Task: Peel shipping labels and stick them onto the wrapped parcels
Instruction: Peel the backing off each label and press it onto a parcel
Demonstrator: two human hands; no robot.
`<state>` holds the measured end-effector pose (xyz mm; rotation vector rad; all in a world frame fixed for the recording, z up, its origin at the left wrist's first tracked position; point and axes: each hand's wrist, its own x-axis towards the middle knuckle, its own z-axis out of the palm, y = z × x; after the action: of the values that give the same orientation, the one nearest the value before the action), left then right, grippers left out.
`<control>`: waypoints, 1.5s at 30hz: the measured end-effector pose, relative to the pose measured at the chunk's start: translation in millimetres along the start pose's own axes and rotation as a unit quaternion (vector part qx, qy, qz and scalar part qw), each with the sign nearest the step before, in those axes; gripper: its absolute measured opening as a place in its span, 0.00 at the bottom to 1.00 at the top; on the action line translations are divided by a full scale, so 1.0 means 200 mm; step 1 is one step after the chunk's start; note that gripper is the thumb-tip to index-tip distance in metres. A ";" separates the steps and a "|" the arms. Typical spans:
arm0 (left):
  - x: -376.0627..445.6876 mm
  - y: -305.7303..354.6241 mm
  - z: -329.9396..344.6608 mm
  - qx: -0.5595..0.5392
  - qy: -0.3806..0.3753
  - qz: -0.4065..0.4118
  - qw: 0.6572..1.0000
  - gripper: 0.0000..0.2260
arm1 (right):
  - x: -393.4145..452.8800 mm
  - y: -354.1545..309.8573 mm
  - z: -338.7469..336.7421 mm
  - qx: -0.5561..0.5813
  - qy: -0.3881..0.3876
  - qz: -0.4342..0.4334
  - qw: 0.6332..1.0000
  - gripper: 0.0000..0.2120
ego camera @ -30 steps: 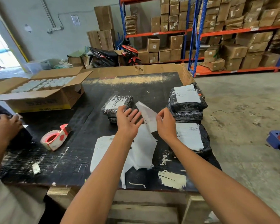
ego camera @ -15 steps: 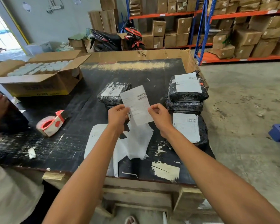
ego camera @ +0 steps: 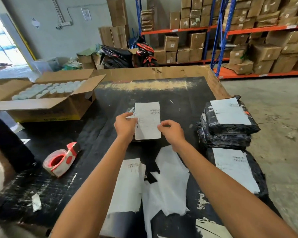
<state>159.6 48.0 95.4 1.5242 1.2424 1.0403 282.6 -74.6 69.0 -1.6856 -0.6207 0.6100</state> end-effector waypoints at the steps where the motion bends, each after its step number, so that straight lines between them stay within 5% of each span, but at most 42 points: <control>1: 0.06 0.00 -0.01 0.015 0.003 0.015 1.000 0.15 | 0.04 -0.02 0.04 -0.006 0.004 0.004 1.000 0.03; 5: 0.32 0.01 -0.04 0.047 0.004 0.015 0.999 0.15 | 0.18 -0.11 0.18 0.008 -0.001 0.049 0.999 0.22; 17: 0.63 -0.09 0.01 0.100 -0.042 0.003 0.994 0.17 | 0.40 -0.10 0.36 -0.076 0.058 0.055 0.994 0.18; 30: 0.59 -0.14 0.06 0.203 -0.082 0.095 0.971 0.14 | 0.37 -0.10 0.41 -0.252 0.088 -0.017 0.964 0.12; 37: 0.54 -0.16 0.10 0.319 -0.093 0.196 0.923 0.24 | 0.42 -0.07 0.39 -0.328 0.055 -0.116 0.936 0.14; 40: 0.59 -0.16 0.10 0.409 -0.136 0.240 0.870 0.22 | 0.47 -0.06 0.39 -0.353 -0.019 -0.142 0.925 0.18; 45: 0.73 -0.22 0.13 0.452 -0.235 0.180 0.842 0.20 | 0.58 -0.06 0.41 -0.423 -0.100 -0.088 0.896 0.23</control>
<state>194.5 193.1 57.9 2.6210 1.1476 0.1800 308.6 64.1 57.6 -2.3433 -1.3060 0.3969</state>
